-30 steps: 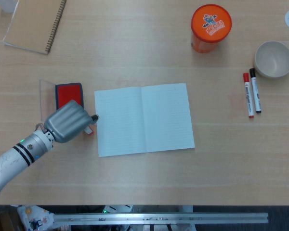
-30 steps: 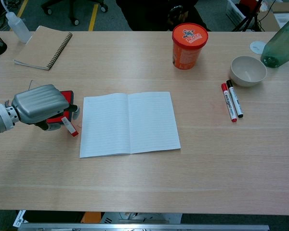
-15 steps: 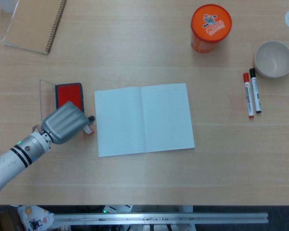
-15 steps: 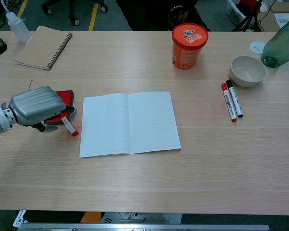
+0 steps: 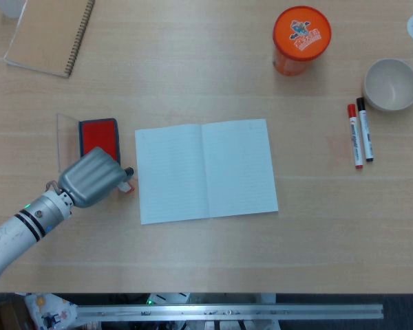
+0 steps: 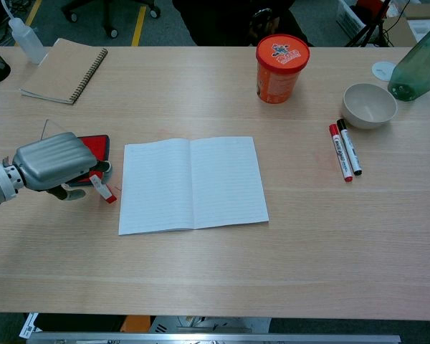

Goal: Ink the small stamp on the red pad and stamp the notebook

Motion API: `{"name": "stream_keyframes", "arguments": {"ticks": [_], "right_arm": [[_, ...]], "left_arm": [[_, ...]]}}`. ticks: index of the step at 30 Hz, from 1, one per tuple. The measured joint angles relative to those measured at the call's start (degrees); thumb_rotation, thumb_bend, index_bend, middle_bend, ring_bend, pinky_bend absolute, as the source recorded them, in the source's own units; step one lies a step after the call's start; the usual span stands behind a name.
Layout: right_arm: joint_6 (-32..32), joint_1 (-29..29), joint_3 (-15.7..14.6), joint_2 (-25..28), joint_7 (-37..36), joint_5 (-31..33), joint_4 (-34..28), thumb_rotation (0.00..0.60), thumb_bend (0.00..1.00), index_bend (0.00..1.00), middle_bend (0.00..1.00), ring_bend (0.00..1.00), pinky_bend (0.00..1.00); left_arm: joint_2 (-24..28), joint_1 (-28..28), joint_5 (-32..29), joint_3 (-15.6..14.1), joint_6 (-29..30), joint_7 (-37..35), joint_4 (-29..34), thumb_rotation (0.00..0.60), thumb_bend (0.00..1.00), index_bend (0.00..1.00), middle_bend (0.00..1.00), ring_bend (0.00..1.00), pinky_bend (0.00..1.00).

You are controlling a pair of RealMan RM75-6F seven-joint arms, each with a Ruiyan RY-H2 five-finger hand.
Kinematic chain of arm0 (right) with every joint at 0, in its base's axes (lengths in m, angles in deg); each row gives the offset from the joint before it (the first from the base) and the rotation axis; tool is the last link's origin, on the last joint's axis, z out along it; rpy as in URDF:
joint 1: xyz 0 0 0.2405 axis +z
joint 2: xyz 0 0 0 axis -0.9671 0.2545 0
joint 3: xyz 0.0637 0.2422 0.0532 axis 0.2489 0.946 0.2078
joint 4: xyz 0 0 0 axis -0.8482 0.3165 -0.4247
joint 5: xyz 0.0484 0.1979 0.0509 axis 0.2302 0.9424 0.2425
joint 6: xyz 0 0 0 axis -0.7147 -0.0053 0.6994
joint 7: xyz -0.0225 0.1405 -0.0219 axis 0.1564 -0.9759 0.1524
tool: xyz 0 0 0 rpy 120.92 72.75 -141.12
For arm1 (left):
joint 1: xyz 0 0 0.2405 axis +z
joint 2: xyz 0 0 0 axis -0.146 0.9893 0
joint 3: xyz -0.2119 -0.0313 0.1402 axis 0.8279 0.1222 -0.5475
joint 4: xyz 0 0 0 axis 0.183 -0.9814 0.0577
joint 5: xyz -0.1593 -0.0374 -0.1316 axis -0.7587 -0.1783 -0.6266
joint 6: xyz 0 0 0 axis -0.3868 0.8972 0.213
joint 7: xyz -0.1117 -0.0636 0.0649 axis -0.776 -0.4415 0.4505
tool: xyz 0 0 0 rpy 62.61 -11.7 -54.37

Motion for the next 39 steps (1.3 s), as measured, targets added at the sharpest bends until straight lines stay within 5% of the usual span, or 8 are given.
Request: {"name": "stream_keyframes", "arguments": {"ticks": [39], "right_arm": [[0.6, -1.0, -0.2, 0.3, -0.7, 0.3, 0.5, 0.600, 0.20, 0.19, 0.32, 0.27, 0.35]], "left_arm": [[-3.0, -1.3, 0.7, -0.1, -0.7, -0.9, -2.1, 0.600, 0.24, 0.47, 0.95, 0.88, 0.85]]}}
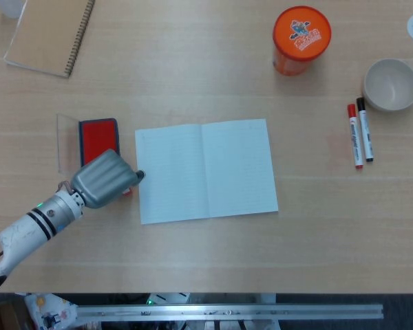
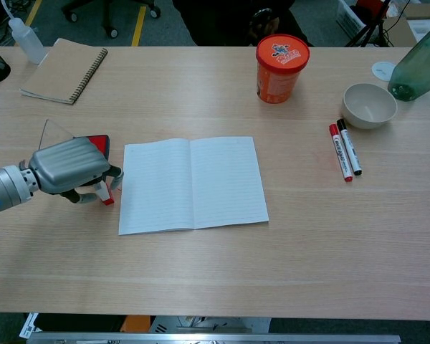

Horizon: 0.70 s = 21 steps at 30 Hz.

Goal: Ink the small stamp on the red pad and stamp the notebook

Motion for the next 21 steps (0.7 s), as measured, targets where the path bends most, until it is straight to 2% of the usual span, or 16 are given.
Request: {"name": "stream_keyframes", "arguments": {"ticks": [9, 21], "right_arm": [[-0.1, 0.0, 0.0, 0.0, 0.0, 0.0, 0.0, 0.600, 0.20, 0.19, 0.32, 0.27, 0.35], [-0.1, -0.2, 0.0, 0.2, 0.2, 0.0, -0.3, 0.600, 0.20, 0.19, 0.32, 0.27, 0.35]], "left_arm": [[-0.3, -0.3, 0.2, -0.3, -0.1, -1.0, -0.8, 0.600, 0.30, 0.51, 0.95, 0.88, 0.85], [-1.1, -0.6, 0.2, -0.2, 0.2, -1.9, -2.1, 0.600, 0.30, 0.53, 0.95, 0.88, 0.85]]}}
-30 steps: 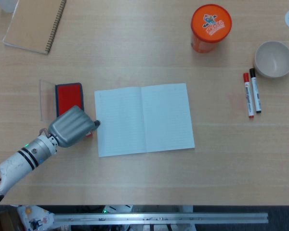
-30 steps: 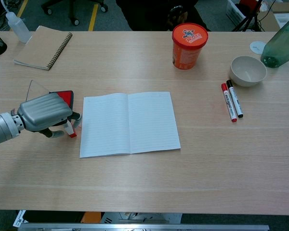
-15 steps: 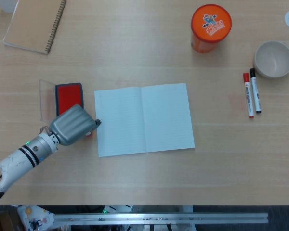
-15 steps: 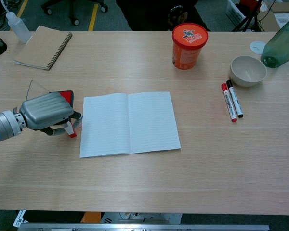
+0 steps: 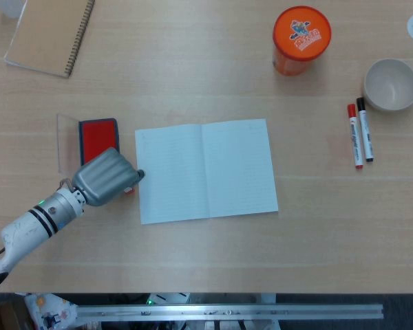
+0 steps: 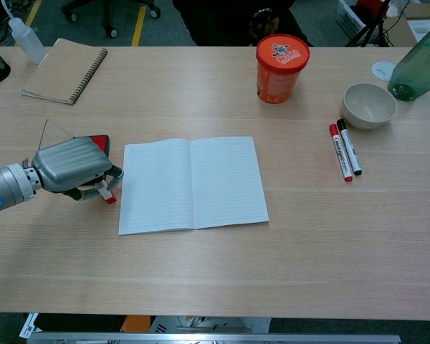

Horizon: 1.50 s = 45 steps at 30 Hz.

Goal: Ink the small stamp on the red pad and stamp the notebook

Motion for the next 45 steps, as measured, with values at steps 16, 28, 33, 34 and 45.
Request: {"name": "stream_keyframes", "arguments": {"ticks": [16, 28, 33, 34, 45], "right_arm": [[0.2, -0.1, 0.0, 0.0, -0.2, -0.1, 0.2, 0.600, 0.20, 0.19, 0.32, 0.28, 0.35], [0.5, -0.3, 0.0, -0.1, -0.8, -0.6, 0.6, 0.600, 0.20, 0.19, 0.32, 0.28, 0.35], [0.8, -0.4, 0.0, 0.0, -0.9, -0.7, 0.6, 0.600, 0.20, 0.19, 0.32, 0.28, 0.35], [0.8, -0.4, 0.0, 0.0, -0.9, -0.7, 0.6, 0.600, 0.20, 0.19, 0.32, 0.28, 0.35], [0.7, -0.4, 0.1, 0.0, -0.4, -0.5, 0.2, 0.600, 0.20, 0.19, 0.32, 0.28, 0.35]], "left_arm": [[0.0, -0.1, -0.6, 0.2, 0.3, -0.3, 0.1, 0.600, 0.33, 0.55, 0.95, 0.89, 0.85], [3.5, -1.5, -0.5, 1.6, 0.7, 1.2, 4.7, 0.600, 0.33, 0.55, 0.95, 0.89, 0.85], [4.0, -2.2, -1.3, 3.1, 0.7, 1.8, 5.0, 0.600, 0.33, 0.55, 0.95, 0.89, 0.85], [4.0, -2.3, -1.6, 3.4, 0.6, 1.9, 4.8, 0.600, 0.33, 0.55, 0.95, 0.89, 0.85], [1.7, -3.0, -2.8, 4.7, 0.1, 2.2, -1.5, 0.600, 0.33, 0.55, 0.95, 0.89, 0.85]]}}
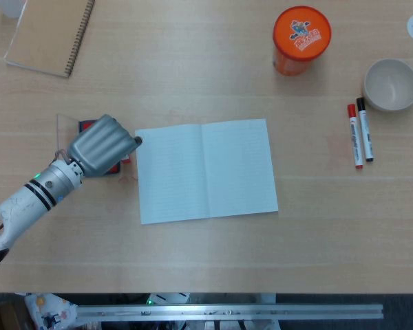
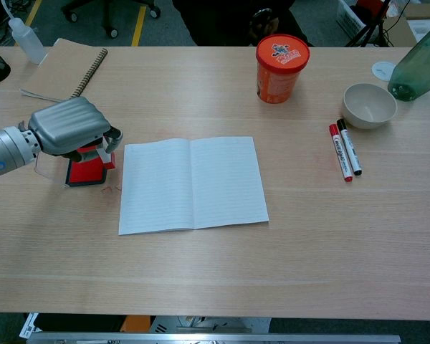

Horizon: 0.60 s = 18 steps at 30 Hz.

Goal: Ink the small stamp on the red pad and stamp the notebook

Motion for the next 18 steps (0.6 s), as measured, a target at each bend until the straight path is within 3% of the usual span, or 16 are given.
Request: {"name": "stream_keyframes", "arguments": {"ticks": [18], "right_arm": [[0.3, 0.0, 0.0, 0.1, 1.3, -0.1, -1.3, 0.600, 0.20, 0.19, 0.32, 0.28, 0.35]], "left_arm": [[-5.1, 1.9, 0.3, -1.7, 2.3, -3.5, -13.8, 0.600, 0.33, 0.56, 0.95, 0.89, 0.85]]}}
